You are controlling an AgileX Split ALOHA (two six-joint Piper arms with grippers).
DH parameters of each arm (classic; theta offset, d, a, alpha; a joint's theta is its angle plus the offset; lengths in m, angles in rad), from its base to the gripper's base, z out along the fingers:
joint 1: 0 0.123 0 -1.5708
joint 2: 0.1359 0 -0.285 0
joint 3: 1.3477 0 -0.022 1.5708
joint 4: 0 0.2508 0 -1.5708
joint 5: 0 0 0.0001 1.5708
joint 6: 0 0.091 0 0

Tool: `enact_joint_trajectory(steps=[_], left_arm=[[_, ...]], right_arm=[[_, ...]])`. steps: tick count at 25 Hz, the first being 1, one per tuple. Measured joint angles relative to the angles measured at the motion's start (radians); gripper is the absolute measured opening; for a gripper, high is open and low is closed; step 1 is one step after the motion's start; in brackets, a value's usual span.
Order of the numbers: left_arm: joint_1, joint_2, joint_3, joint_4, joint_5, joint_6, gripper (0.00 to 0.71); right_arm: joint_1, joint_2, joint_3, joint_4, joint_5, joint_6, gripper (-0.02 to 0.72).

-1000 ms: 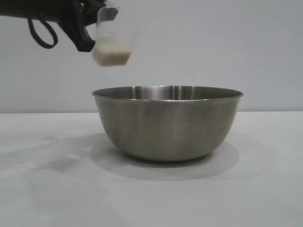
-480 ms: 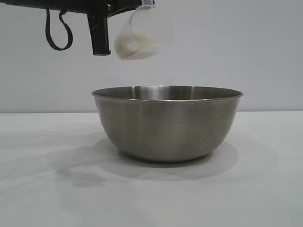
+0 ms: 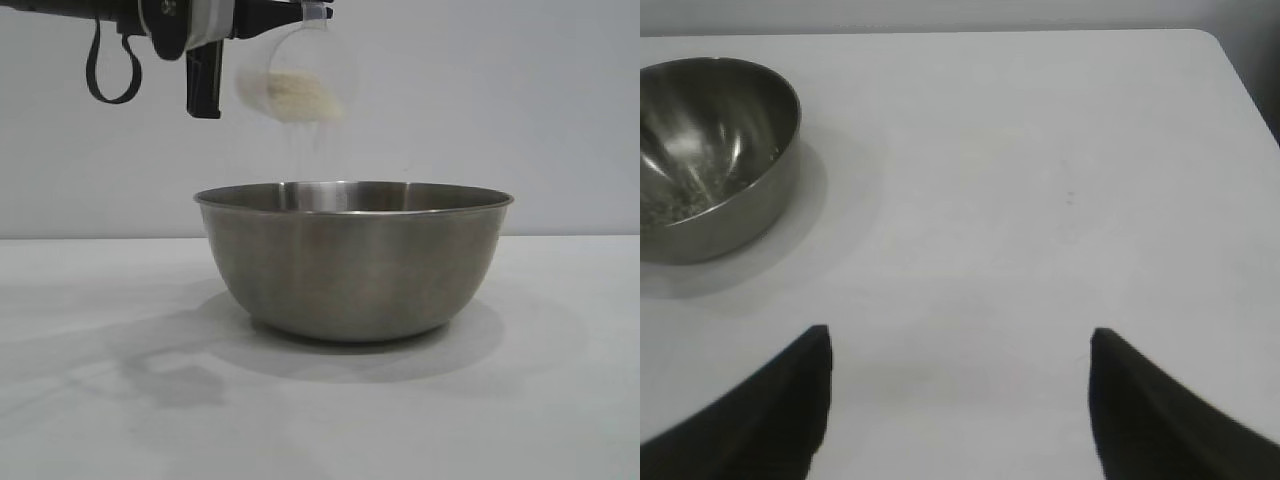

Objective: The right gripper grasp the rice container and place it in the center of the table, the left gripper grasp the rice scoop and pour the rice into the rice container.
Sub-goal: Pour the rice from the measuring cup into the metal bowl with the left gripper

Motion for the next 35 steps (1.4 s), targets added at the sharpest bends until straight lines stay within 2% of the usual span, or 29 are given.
enact_joint_trajectory(steps=[5, 23, 35], left_arm=[[-0.010, 0.000, 0.000, 0.052, -0.002, 0.065, 0.000], [-0.066, 0.000, -0.042, 0.098, -0.004, 0.361, 0.000], [-0.075, 0.000, -0.081, 0.143, -0.010, 0.401, 0.000]], right_arm=[[0.000, 0.000, 0.000, 0.000, 0.000, 0.000, 0.456], [0.000, 0.000, 0.000, 0.000, 0.000, -0.002, 0.456], [0.000, 0.000, 0.000, 0.000, 0.000, -0.002, 0.456]])
